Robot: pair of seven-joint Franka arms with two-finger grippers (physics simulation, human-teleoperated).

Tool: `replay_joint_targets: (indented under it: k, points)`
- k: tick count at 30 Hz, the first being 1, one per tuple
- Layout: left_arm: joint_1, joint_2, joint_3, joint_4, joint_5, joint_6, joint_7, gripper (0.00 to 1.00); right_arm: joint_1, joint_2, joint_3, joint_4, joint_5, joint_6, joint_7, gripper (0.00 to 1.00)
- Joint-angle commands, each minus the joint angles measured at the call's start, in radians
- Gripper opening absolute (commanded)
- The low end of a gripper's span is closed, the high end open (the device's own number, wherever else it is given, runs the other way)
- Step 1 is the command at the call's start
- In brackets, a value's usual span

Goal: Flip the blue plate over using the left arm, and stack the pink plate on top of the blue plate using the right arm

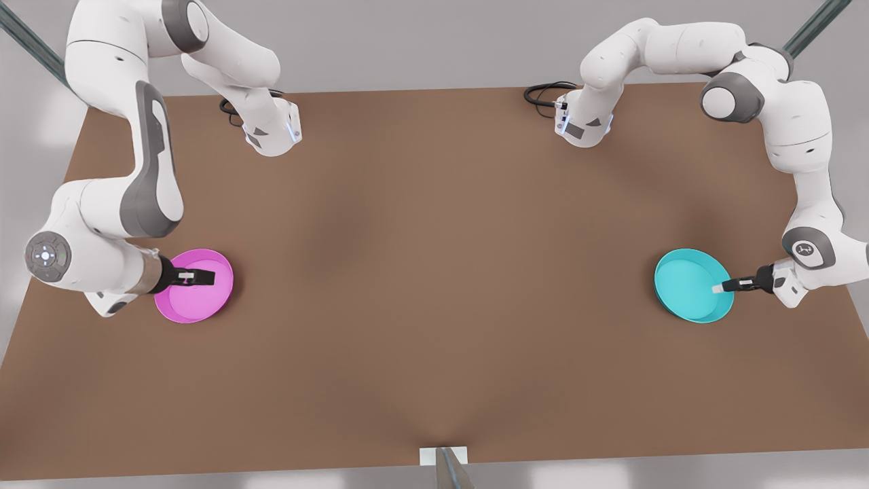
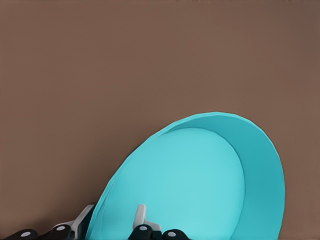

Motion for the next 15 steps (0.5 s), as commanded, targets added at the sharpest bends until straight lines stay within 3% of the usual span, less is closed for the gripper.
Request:
replay_joint_targets:
  k: [1, 15]
  points:
    - [0.0, 0.0, 0.0, 0.0, -0.002, 0.0, 0.0, 0.45, 0.006, 0.0, 0.0, 0.0, -0.002, 0.0, 0.002, 1.0]
    - [0.0, 0.009, -0.005, 0.0, -0.007, -0.003, 0.0, 0.42, 0.005, 0.001, -0.002, 0.002, -0.044, 0.005, 0.002, 1.0]
